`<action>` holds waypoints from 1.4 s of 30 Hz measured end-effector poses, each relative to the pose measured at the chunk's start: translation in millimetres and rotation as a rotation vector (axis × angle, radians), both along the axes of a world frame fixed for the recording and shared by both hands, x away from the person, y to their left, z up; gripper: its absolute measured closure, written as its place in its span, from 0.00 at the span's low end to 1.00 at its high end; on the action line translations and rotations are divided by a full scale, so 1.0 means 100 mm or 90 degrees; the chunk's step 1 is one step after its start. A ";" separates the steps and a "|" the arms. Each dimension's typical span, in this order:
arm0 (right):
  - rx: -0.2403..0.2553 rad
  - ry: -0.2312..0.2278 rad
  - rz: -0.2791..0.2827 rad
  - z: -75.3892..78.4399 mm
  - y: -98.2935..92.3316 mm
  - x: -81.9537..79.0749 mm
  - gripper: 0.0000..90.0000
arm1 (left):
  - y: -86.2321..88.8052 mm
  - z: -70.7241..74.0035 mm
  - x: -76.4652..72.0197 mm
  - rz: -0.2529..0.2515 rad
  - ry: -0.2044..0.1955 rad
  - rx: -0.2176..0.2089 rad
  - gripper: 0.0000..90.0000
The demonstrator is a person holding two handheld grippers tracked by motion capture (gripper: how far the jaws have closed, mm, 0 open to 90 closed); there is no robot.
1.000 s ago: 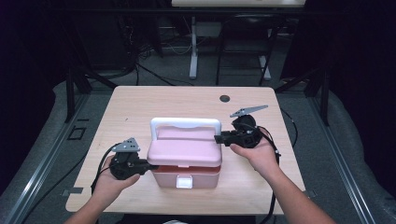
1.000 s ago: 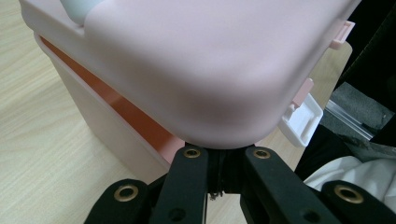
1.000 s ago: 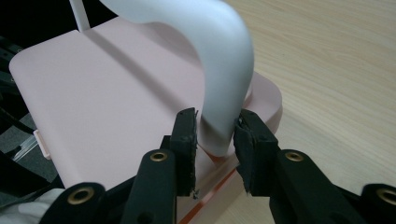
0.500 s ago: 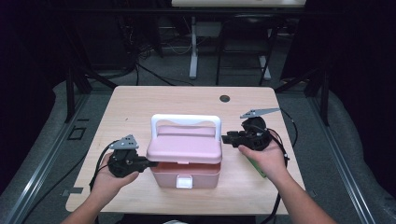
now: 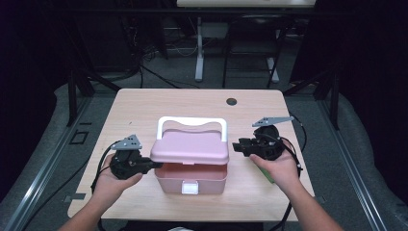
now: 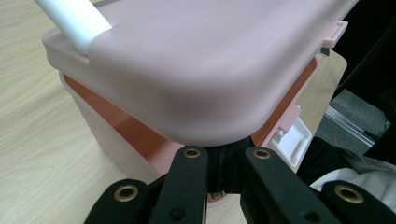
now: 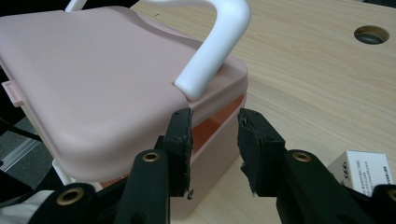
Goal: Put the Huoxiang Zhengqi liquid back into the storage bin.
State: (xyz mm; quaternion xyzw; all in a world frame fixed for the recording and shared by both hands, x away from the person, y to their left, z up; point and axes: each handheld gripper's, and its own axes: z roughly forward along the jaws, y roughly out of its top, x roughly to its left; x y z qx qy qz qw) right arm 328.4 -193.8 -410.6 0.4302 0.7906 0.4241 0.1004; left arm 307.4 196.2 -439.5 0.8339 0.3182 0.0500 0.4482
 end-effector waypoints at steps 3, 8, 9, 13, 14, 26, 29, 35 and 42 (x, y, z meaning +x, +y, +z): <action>0.002 -0.002 -0.004 -0.03 -0.02 -0.02 0.72 | 0.00 0.03 0.01 0.001 -0.003 -0.001 1.00; -0.001 0.001 -0.005 -0.08 -0.02 -0.06 0.70 | -0.01 0.08 0.03 0.002 -0.008 -0.001 1.00; -0.004 0.002 -0.003 -0.10 -0.01 -0.07 0.70 | -0.01 0.09 0.03 0.002 -0.009 0.000 1.00; -0.017 0.000 -0.002 -0.15 0.01 -0.09 0.68 | -0.01 0.13 0.05 0.003 -0.011 0.003 1.00; -0.018 0.003 -0.003 -0.16 0.02 -0.10 0.68 | -0.02 0.14 0.06 0.005 -0.013 0.002 1.00; -0.017 0.006 0.038 -0.31 0.16 -0.23 0.70 | -0.02 0.23 0.12 0.006 -0.013 -0.003 1.00; -0.015 0.009 0.046 -0.35 0.20 -0.25 0.70 | -0.02 0.26 0.14 0.008 -0.014 -0.002 1.00; -0.018 0.014 0.069 -0.42 0.29 -0.29 0.71 | -0.02 0.30 0.17 0.007 -0.012 -0.004 1.00; -0.027 0.009 0.085 -0.45 0.39 -0.31 0.71 | -0.02 0.33 0.20 0.008 -0.009 -0.006 1.00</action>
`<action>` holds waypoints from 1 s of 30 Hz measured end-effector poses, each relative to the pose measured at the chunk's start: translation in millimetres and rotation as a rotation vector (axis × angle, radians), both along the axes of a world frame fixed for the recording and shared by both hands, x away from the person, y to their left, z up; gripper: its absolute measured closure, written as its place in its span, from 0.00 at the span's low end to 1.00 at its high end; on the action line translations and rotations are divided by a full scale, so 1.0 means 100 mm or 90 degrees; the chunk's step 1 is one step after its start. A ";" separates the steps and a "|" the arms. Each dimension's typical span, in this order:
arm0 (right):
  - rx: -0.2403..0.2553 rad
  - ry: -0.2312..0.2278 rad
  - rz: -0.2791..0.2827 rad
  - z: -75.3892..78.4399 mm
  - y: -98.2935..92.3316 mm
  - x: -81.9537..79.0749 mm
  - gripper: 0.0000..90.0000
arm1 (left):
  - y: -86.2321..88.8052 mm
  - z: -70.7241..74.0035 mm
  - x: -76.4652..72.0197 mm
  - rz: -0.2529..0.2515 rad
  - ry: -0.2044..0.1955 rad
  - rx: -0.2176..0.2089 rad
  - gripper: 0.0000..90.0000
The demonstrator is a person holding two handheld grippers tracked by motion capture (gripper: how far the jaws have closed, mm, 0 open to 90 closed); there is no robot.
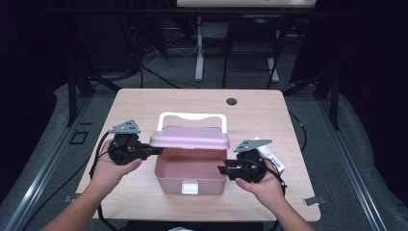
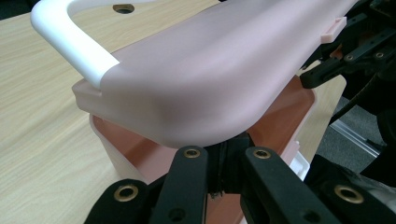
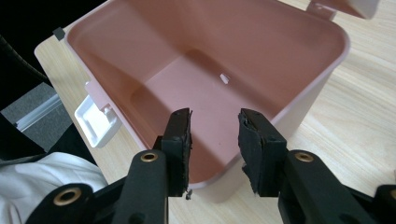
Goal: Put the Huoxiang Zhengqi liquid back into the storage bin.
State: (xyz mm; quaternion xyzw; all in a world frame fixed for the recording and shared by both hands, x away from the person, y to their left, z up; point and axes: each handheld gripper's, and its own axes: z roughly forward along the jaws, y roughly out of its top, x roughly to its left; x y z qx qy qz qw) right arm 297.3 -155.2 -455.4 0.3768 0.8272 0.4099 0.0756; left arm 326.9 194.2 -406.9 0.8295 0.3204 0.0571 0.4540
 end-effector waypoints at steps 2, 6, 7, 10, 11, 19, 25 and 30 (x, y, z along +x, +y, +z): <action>-0.007 -0.001 0.004 -0.01 0.02 0.00 0.71 | 0.00 0.01 0.01 -0.001 0.001 0.000 1.00; -0.013 -0.007 0.009 -0.04 0.08 -0.01 0.72 | 0.00 0.02 0.02 0.000 0.003 -0.002 1.00; -0.017 -0.007 0.010 -0.04 0.09 -0.02 0.72 | 0.00 0.02 0.02 0.000 0.003 -0.001 1.00; -0.022 -0.007 0.015 -0.07 0.13 -0.02 0.72 | 0.00 0.03 0.03 -0.001 0.004 0.000 1.00; -0.024 -0.008 0.016 -0.08 0.14 -0.02 0.72 | 0.00 0.04 0.04 -0.001 0.003 0.000 1.00; -0.029 -0.002 0.023 -0.15 0.20 0.00 0.72 | 0.00 0.07 0.07 -0.002 0.006 0.003 1.00; -0.039 -0.006 0.026 -0.18 0.24 -0.01 0.72 | 0.00 0.10 0.10 0.000 0.008 0.001 1.00; -0.038 -0.003 0.027 -0.19 0.25 -0.01 0.72 | 0.00 0.11 0.11 0.002 0.008 0.001 1.00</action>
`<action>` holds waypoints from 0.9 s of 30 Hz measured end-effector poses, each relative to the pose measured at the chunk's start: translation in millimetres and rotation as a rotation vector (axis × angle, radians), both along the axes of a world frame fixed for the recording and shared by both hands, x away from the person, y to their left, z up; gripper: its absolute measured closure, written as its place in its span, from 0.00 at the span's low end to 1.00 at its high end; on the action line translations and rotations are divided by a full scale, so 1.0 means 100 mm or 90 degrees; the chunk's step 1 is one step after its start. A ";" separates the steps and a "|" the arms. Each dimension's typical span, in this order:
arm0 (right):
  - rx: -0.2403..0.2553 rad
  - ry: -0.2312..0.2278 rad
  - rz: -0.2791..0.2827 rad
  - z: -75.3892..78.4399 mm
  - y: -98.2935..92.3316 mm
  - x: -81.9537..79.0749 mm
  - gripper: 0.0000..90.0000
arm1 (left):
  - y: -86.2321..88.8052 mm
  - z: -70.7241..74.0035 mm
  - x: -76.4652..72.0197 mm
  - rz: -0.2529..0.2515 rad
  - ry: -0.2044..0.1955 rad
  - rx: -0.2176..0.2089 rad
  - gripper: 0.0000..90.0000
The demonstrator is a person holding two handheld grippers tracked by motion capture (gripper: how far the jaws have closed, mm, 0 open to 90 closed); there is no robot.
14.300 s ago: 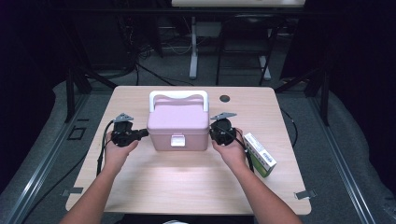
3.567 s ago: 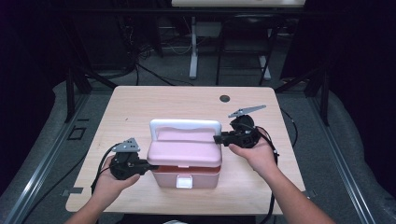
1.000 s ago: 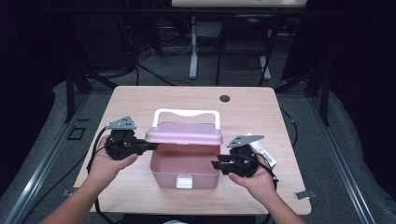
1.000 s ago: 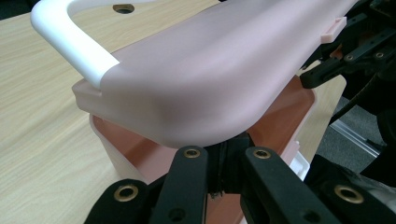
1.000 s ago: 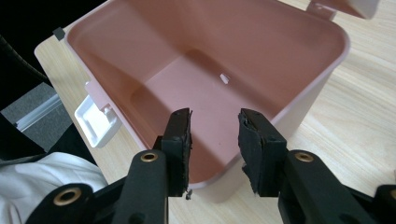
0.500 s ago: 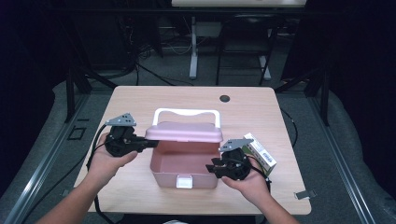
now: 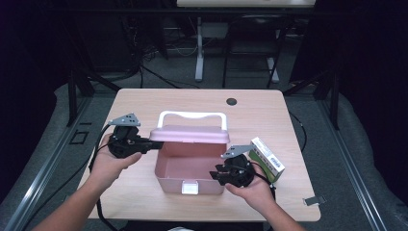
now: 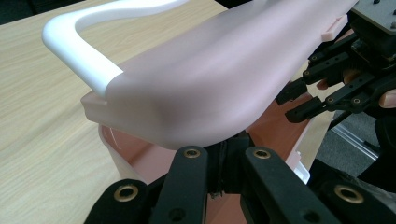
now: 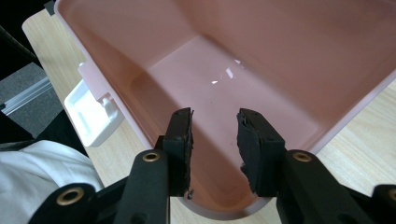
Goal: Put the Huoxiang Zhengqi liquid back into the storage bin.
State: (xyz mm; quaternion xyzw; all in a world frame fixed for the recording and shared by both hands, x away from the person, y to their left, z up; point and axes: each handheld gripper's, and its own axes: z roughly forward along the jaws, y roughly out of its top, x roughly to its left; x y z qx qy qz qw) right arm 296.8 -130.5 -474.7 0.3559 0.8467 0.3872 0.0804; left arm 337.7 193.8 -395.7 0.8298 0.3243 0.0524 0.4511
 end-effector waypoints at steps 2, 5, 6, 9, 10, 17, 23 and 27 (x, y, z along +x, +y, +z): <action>0.002 -0.001 -0.002 -0.01 0.01 0.00 0.72 | 0.00 0.00 0.01 0.001 -0.001 -0.002 1.00; 0.001 -0.003 -0.004 -0.03 0.03 0.01 0.72 | 0.00 0.01 0.01 0.000 0.001 0.000 1.00; -0.001 -0.003 -0.005 -0.04 0.04 0.01 0.72 | 0.00 0.01 0.01 0.000 0.001 0.000 1.00; -0.003 -0.003 -0.007 -0.05 0.04 0.02 0.72 | 0.00 0.01 0.02 -0.001 0.003 -0.002 1.00; -0.003 -0.002 -0.008 -0.05 0.04 0.02 0.72 | 0.00 0.01 0.02 -0.002 0.003 -0.002 1.00; -0.005 -0.006 -0.007 -0.06 0.04 0.02 0.72 | 0.00 0.03 0.04 0.000 0.004 -0.004 1.00; -0.004 -0.009 -0.008 -0.06 0.04 0.01 0.72 | 0.01 0.05 0.06 0.001 0.007 -0.004 1.00; -0.003 -0.011 -0.009 -0.06 0.04 0.01 0.72 | 0.00 0.07 0.08 0.005 0.003 -0.006 1.00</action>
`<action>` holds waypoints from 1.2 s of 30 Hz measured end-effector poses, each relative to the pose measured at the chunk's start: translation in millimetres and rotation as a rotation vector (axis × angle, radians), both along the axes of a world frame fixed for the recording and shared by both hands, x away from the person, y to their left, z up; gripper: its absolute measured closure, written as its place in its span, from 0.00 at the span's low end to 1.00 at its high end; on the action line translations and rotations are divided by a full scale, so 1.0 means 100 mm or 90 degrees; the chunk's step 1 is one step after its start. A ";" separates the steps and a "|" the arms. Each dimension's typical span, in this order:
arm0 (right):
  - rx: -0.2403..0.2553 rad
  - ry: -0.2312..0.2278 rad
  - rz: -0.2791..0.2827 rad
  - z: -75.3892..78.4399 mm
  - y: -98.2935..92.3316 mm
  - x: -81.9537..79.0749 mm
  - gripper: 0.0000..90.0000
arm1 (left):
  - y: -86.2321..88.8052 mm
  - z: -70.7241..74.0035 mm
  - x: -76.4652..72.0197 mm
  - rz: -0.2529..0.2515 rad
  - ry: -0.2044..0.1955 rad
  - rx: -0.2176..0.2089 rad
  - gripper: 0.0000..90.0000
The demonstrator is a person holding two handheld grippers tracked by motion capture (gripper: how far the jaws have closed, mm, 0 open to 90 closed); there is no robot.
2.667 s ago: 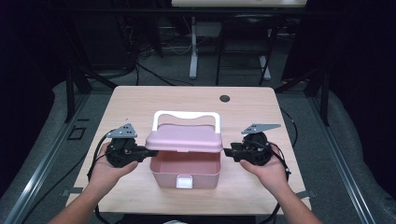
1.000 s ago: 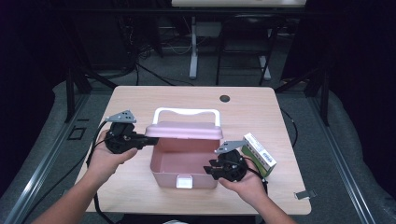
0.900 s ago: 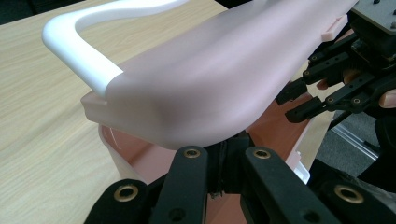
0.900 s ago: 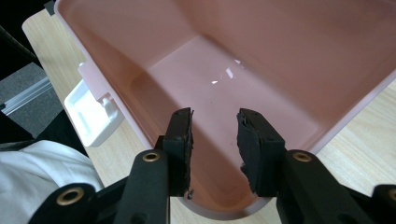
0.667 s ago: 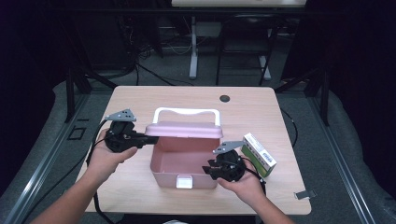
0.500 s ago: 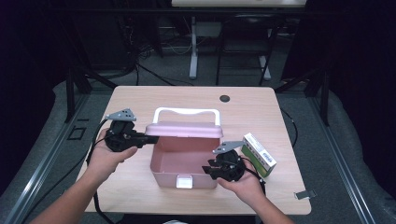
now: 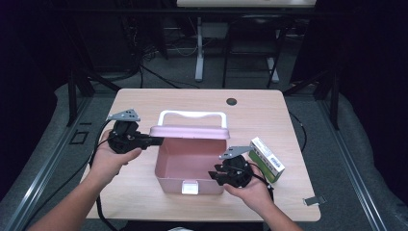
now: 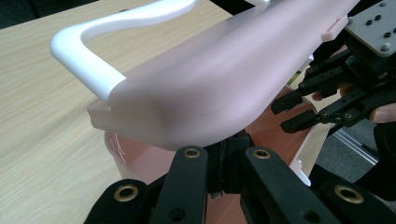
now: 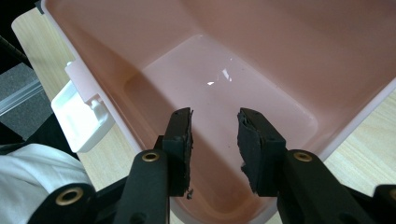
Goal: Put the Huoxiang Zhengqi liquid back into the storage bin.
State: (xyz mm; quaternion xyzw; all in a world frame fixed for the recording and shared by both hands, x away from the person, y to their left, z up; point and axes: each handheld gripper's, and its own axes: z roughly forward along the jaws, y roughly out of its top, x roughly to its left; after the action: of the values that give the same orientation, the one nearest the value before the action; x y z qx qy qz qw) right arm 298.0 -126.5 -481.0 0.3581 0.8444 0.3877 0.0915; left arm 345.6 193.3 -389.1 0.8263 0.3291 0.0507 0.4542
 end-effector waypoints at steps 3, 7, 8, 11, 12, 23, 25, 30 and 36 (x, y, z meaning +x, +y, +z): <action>0.000 0.001 0.001 0.00 0.00 0.00 0.72 | 0.00 0.01 0.01 0.001 0.000 0.001 1.00; 0.001 -0.001 0.004 0.00 -0.01 0.00 0.72 | 0.00 0.02 0.03 0.005 -0.002 -0.001 1.00; 0.001 -0.001 0.004 0.00 -0.01 0.00 0.73 | 0.00 0.03 0.03 0.004 -0.001 0.000 1.00; 0.001 -0.001 0.004 0.00 -0.01 0.00 0.73 | 0.00 0.04 0.04 0.004 -0.002 0.001 1.00; 0.000 -0.001 0.004 0.00 -0.01 0.00 0.73 | 0.00 0.05 0.05 0.005 -0.003 0.002 1.00; 0.002 -0.002 0.004 0.00 -0.02 -0.01 0.74 | -0.02 0.10 0.12 0.014 -0.008 -0.005 1.00; 0.003 -0.002 0.003 0.00 -0.02 -0.01 0.74 | -0.02 0.11 0.14 0.017 -0.010 -0.008 1.00; 0.004 -0.006 0.004 -0.01 -0.02 -0.01 0.74 | -0.03 0.14 0.18 0.023 -0.015 -0.010 1.00; 0.001 -0.009 0.003 -0.01 -0.02 -0.02 0.74 | -0.04 0.16 0.22 0.030 -0.016 -0.011 1.00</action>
State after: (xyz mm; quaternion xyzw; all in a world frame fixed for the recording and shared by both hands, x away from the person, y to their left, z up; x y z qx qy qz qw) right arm 296.0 -128.4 -481.9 0.3532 0.8446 0.3908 0.0961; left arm 368.0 189.1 -372.9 0.8135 0.3433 0.0687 0.4644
